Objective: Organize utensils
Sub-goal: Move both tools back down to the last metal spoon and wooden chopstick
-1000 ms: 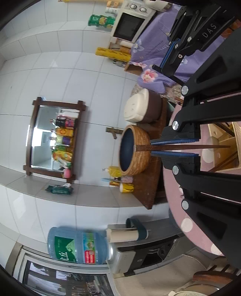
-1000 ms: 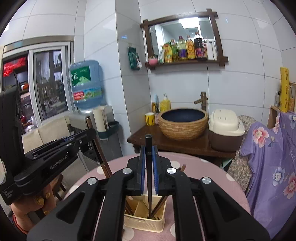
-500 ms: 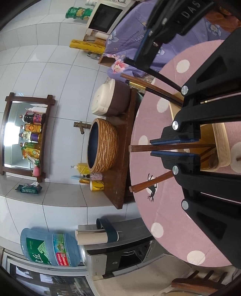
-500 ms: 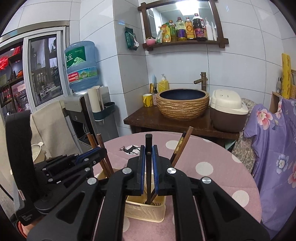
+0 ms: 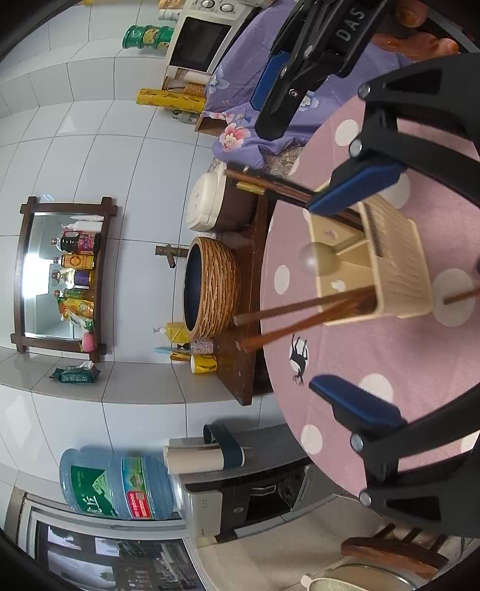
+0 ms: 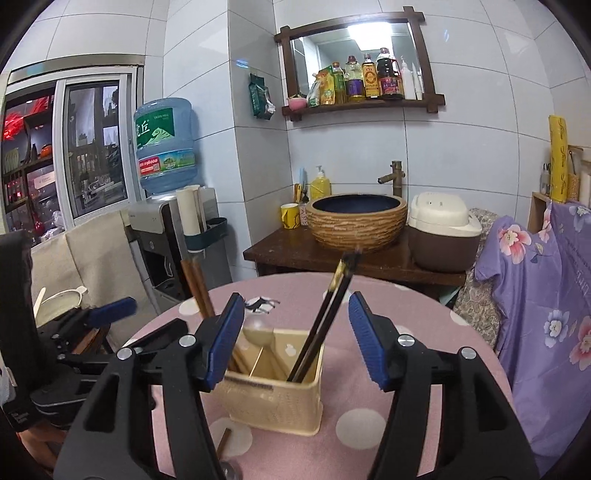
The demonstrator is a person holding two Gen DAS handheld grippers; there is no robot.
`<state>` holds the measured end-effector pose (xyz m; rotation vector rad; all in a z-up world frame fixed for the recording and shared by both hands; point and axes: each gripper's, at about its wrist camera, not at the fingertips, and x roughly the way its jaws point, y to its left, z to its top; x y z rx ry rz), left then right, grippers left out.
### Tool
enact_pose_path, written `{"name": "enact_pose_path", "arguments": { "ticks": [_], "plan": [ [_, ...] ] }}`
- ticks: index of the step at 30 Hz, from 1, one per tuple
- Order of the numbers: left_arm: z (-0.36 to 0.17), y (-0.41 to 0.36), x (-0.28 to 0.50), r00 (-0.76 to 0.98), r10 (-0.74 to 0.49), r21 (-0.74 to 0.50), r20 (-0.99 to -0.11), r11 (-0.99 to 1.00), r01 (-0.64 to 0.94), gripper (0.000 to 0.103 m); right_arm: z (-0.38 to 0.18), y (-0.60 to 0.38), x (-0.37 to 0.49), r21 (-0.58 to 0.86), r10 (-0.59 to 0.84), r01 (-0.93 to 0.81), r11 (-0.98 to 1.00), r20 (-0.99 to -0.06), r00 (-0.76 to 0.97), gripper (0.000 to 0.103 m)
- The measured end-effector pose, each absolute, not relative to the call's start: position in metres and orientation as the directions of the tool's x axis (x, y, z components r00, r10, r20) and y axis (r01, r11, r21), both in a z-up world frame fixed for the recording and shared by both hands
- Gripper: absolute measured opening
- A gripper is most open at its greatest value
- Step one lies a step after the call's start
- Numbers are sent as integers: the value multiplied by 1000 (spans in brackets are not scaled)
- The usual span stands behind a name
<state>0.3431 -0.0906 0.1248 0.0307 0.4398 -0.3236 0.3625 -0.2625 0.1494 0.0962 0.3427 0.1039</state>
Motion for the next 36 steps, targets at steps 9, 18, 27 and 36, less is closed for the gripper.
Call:
{"name": "enact_pose_path", "arguments": {
  "ticks": [9,18,27,36],
  "plan": [
    [46,-46,308,805,-197,25,-559,967,254,98,57,-215,334,38,131,-135,990,-590,797,61],
    [-15,7,290,743,-75,-7,-665,996,94,98,-28,-171,323,31,133,-167,985,-757,640,61],
    [-10,18,280,761,-68,-27,-645,997,67,98,-51,-163,307,5,92,-145,989,-797,597,46],
    [-6,5,275,762,-101,-30,-640,994,107,98,-51,-169,302,20,73,-93,995,-789,610,7]
  ]
}}
